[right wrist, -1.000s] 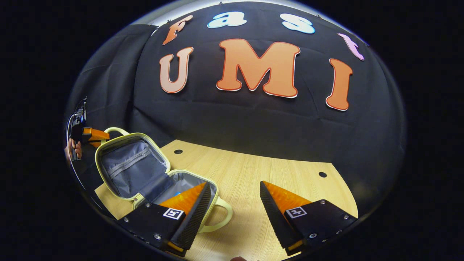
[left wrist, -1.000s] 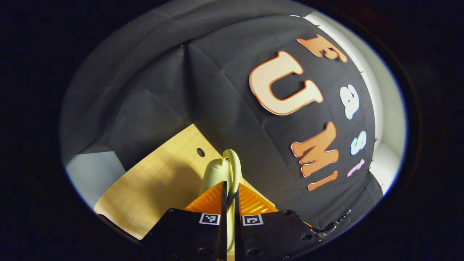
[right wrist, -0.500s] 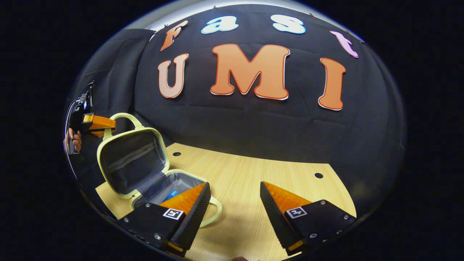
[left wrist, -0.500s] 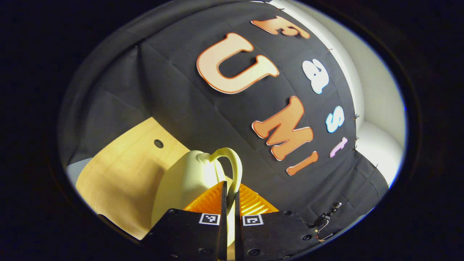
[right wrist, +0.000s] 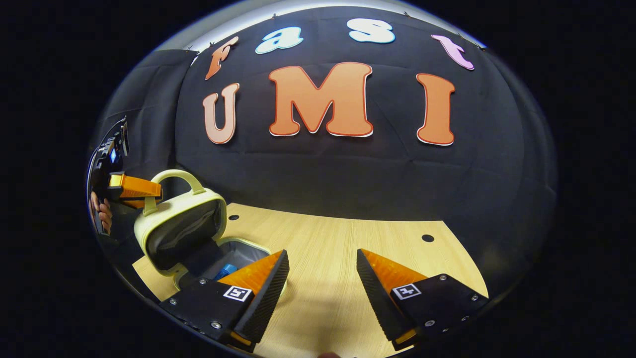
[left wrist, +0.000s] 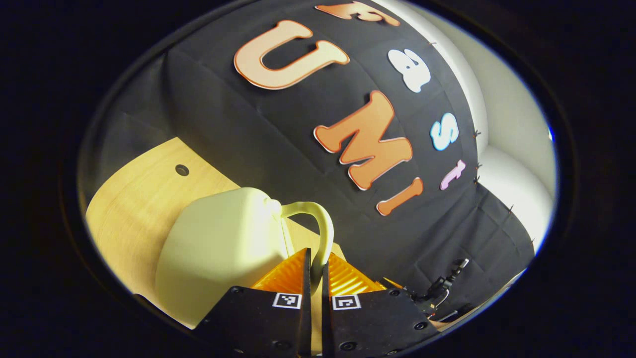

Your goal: First open the suitcase, pack the skin care products into it, and then close the suitcase.

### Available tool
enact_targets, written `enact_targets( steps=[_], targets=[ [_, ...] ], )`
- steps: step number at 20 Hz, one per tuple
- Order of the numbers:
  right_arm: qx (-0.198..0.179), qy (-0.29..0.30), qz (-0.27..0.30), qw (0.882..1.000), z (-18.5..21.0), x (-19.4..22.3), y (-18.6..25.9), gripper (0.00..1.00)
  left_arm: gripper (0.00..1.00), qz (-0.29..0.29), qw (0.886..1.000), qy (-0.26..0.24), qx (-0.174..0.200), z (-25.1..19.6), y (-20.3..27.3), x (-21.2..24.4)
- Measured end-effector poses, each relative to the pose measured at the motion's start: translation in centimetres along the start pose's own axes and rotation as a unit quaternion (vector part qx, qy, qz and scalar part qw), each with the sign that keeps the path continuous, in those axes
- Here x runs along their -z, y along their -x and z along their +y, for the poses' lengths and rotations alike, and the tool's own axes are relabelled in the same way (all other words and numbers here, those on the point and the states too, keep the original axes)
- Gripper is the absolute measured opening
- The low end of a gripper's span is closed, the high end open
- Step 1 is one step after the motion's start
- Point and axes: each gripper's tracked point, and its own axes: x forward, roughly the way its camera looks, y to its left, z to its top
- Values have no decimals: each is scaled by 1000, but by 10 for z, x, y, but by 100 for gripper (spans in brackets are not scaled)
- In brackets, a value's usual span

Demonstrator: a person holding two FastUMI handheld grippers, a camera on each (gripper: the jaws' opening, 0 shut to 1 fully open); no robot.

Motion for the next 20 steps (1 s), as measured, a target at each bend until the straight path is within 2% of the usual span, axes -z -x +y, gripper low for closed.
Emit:
enact_targets(
  steps=[4, 7, 12, 15, 20],
  targets=[
    [3, -8, 3, 1000, -9, 5, 3, 88, 6, 45, 999, -10, 4, -16, -24, 35],
    [7, -11, 6, 1000, -15, 9, 5, 88, 8, 80, 996, -31, 0, -25, -51, 65],
    [17, -20, 9, 1000, -28, 14, 8, 88, 9, 138, 988, -68, -24, -23, -84, 116],
    [23, -23, 13, 999, -38, 19, 11, 88, 8, 182, 976, -109, -57, -22, -101, 155],
    [28, -23, 17, 999, -52, 23, 15, 88, 9, 244, 942, -193, -124, 3, -122, 209]
  ],
)
